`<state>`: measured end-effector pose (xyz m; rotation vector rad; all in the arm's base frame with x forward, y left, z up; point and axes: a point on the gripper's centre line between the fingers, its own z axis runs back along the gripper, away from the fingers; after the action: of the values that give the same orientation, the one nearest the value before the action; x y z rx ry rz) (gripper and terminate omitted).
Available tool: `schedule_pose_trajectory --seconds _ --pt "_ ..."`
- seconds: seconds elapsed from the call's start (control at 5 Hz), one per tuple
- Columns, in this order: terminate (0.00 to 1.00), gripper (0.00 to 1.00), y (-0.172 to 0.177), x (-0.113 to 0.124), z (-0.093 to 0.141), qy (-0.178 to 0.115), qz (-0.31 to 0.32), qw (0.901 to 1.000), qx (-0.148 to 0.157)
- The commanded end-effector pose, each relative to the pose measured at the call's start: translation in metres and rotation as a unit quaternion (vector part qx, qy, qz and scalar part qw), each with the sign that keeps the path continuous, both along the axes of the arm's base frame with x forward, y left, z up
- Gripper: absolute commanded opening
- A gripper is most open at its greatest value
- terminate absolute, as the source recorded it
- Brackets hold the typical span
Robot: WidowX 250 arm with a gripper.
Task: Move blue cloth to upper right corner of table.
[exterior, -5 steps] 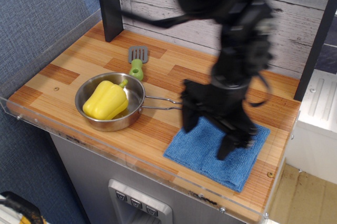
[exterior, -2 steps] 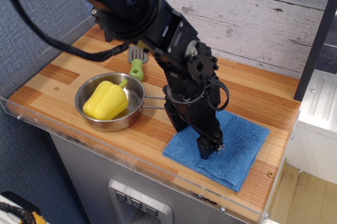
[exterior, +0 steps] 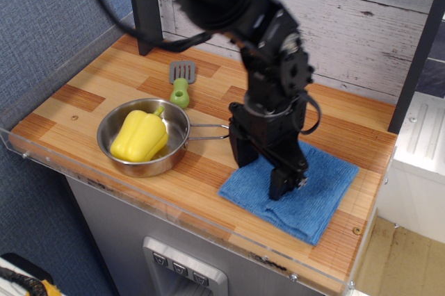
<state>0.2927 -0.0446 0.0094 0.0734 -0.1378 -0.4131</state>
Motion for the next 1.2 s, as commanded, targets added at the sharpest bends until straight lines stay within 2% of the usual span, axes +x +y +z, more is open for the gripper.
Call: schedule_pose_trajectory --seconds 0.0,0.6,1.0 --pt "0.0 1.0 0.003 0.022 0.006 -0.02 0.029 0.9993 0.013" --pt "0.0 1.0 0.021 0.043 0.012 -0.031 0.055 0.998 -0.003" --pt "0.0 1.0 0.024 0.065 0.01 -0.027 0.038 0.9989 -0.008"
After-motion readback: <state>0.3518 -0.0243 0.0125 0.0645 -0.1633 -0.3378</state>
